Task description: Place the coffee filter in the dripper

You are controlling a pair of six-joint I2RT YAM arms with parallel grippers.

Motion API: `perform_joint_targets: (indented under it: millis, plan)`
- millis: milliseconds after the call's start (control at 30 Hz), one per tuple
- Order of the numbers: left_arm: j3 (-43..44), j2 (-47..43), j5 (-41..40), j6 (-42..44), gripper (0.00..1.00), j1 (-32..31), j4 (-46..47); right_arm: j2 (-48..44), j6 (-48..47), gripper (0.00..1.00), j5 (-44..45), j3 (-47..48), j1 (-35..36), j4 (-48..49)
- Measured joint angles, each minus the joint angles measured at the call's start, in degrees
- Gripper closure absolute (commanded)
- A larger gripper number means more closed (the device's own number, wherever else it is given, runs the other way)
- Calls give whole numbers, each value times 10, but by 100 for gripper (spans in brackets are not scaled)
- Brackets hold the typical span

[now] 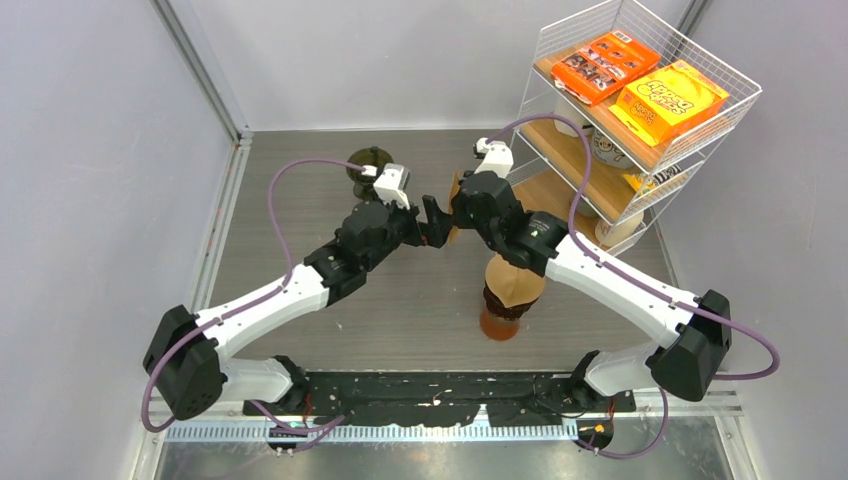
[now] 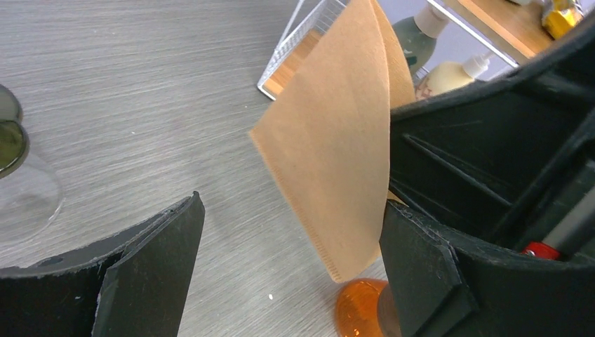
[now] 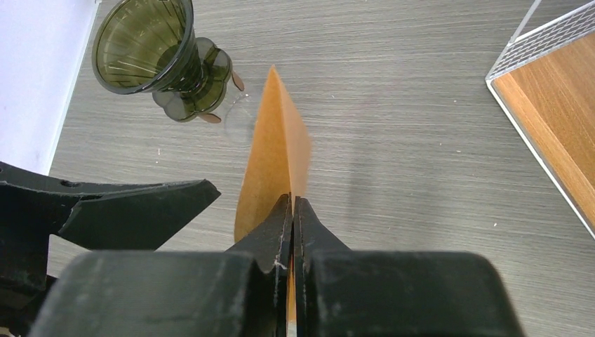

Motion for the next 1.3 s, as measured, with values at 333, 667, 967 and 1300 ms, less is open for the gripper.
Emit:
perform_joint_targets:
  millis: [333,667,967,1300]
  plan:
    - [23,7,-78,-12,0,-3,-34,0,-5,95,-14,-2,0,7]
    - [83,28,-123,-12,0,-3,-92,0,-38,95,-51,-32,2,42]
    - [127,60,-132,-8,4,-3,-132,-3,-48,95,-48,-36,8,42]
    - [156,77,-136,-3,12,-5,-188,-14,-75,95,-42,-41,9,46]
